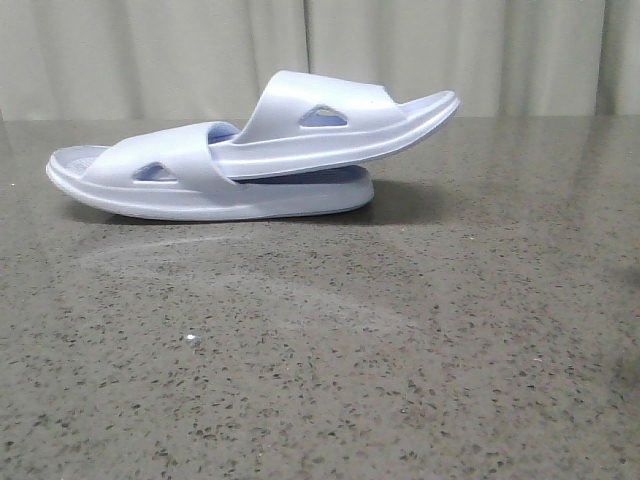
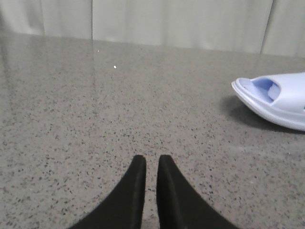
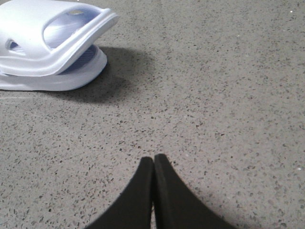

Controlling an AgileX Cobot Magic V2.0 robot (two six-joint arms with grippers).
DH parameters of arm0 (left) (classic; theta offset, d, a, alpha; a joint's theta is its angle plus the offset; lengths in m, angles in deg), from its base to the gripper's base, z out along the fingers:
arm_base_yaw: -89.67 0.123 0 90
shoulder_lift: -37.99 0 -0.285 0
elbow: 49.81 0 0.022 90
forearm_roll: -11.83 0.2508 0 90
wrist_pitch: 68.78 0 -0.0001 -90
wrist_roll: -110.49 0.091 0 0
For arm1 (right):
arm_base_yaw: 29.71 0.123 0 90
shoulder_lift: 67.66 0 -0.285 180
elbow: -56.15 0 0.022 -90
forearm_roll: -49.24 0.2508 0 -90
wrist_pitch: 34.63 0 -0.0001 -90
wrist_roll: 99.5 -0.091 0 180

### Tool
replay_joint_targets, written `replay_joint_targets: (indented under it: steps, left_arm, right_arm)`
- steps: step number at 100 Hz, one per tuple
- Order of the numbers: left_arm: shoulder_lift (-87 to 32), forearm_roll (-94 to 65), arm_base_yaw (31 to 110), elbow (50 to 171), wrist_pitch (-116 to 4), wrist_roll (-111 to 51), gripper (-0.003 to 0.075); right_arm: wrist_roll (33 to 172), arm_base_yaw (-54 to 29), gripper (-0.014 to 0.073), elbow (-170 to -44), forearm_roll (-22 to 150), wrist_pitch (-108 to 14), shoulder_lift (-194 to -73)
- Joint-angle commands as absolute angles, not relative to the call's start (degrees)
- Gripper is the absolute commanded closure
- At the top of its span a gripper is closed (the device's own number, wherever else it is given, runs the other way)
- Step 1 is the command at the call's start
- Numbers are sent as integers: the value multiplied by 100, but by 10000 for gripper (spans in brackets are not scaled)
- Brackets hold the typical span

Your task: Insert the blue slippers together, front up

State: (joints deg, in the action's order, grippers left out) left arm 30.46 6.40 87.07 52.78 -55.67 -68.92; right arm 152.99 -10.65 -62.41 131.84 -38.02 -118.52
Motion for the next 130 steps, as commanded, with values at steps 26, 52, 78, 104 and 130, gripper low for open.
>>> replay_joint_targets:
  steps: [26,52,78,104,130]
  left_arm:
    - [3216,590,8681,5227,-5856,-6951,705]
    - [3216,590,8681,5227,-5856,-6951,705]
    - [3216,590,8681,5227,-5856,-6951,705]
    - [3216,590,8681,5227,-5856,-6951,705]
    - [3216,590,8681,5227,-5856,-6951,705]
  right_arm:
    - [15321,-1046,672,-6376,13205,-3810,-11821]
    - [15321,-1046,672,-6376,13205,-3810,-11821]
    - [15321,-1046,672,-6376,13205,-3810,-11821]
    - [15321,-1046,672,-6376,13205,-3737,-11811]
    - [14571,-1068,672,-6208,12223,-2770,-11330]
